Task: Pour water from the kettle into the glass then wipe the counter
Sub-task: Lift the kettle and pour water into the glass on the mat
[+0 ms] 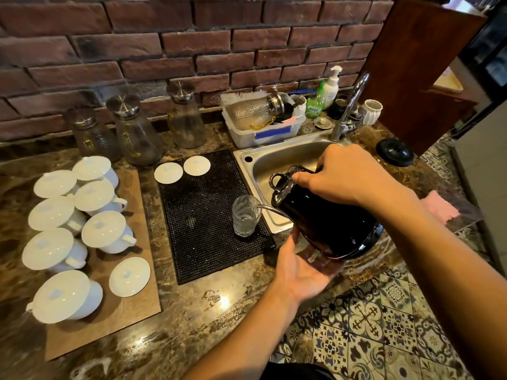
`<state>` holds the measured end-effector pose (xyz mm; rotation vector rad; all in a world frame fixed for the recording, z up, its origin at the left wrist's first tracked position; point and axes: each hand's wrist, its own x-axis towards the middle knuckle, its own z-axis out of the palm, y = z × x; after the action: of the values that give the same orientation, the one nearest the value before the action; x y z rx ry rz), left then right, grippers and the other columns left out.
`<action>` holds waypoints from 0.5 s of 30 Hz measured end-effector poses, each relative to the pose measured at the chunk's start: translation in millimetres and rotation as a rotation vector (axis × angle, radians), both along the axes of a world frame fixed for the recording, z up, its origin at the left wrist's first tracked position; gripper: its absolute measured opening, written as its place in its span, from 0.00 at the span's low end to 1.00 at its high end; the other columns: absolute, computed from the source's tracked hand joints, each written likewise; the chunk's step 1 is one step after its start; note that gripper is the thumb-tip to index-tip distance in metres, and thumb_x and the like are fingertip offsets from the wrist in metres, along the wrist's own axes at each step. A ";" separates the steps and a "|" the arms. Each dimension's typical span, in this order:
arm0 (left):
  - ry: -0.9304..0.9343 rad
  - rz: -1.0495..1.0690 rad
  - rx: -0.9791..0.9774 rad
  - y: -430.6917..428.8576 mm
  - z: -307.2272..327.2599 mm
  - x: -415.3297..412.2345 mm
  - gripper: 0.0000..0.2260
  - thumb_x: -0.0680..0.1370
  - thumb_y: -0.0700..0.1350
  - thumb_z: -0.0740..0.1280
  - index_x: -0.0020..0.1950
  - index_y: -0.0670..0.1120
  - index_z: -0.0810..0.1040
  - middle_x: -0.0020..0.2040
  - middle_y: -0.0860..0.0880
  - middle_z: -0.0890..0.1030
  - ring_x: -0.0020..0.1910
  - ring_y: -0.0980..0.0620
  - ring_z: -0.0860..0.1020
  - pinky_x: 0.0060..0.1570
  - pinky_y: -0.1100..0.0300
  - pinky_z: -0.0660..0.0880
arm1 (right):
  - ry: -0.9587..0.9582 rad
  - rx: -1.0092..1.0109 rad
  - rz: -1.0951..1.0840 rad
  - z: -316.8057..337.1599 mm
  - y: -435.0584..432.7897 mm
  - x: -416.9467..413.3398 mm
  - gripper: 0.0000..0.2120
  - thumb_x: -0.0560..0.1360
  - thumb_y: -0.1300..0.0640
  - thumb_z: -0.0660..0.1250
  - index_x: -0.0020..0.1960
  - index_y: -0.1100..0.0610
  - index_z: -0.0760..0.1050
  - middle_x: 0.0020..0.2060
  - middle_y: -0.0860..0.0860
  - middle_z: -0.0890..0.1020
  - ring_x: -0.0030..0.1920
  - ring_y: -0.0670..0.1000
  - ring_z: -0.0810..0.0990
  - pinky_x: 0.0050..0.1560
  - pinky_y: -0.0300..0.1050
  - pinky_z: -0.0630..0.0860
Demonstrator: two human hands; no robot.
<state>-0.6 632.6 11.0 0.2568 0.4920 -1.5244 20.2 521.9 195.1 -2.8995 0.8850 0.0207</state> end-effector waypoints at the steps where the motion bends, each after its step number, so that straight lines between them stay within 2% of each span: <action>1: 0.000 -0.003 0.004 -0.4 0.6 0.4 0.25 0.74 0.56 0.76 0.59 0.37 0.84 0.59 0.32 0.83 0.56 0.31 0.83 0.61 0.41 0.79 | 0.001 0.001 0.005 1.1 0.1 0.9 0.28 0.74 0.34 0.68 0.29 0.54 0.69 0.26 0.50 0.73 0.29 0.50 0.72 0.28 0.42 0.61; 4: -0.003 -0.018 0.046 -2.1 2.8 -0.4 0.26 0.72 0.56 0.78 0.60 0.37 0.85 0.60 0.32 0.83 0.62 0.33 0.79 0.64 0.42 0.77 | 0.018 -0.010 0.020 4.3 0.2 4.6 0.27 0.75 0.34 0.68 0.30 0.53 0.68 0.28 0.50 0.72 0.30 0.48 0.70 0.29 0.42 0.62; 8: 0.010 -0.014 0.094 -4.3 8.6 -1.7 0.31 0.68 0.56 0.80 0.64 0.38 0.83 0.62 0.31 0.81 0.64 0.32 0.78 0.61 0.40 0.79 | 0.034 -0.040 0.019 7.2 1.0 9.6 0.26 0.74 0.33 0.67 0.34 0.53 0.67 0.30 0.49 0.71 0.31 0.49 0.70 0.33 0.46 0.67; 11: 0.024 -0.009 0.106 -6.1 12.1 -1.5 0.33 0.68 0.56 0.81 0.66 0.38 0.81 0.64 0.31 0.79 0.65 0.32 0.77 0.60 0.40 0.79 | 0.037 -0.065 0.026 9.1 2.0 11.4 0.26 0.74 0.32 0.67 0.35 0.52 0.64 0.31 0.49 0.69 0.32 0.53 0.70 0.31 0.45 0.65; 15: 0.041 -0.006 0.105 -7.6 14.4 -2.6 0.34 0.66 0.54 0.82 0.66 0.38 0.81 0.66 0.30 0.78 0.65 0.31 0.77 0.60 0.39 0.79 | 0.031 -0.075 0.025 11.4 -0.7 11.0 0.26 0.74 0.32 0.67 0.34 0.53 0.65 0.30 0.49 0.69 0.30 0.48 0.66 0.30 0.44 0.63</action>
<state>-3.2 625.0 25.4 0.3093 0.6051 -1.5146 31.2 521.2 206.5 -2.9875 0.8732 0.0350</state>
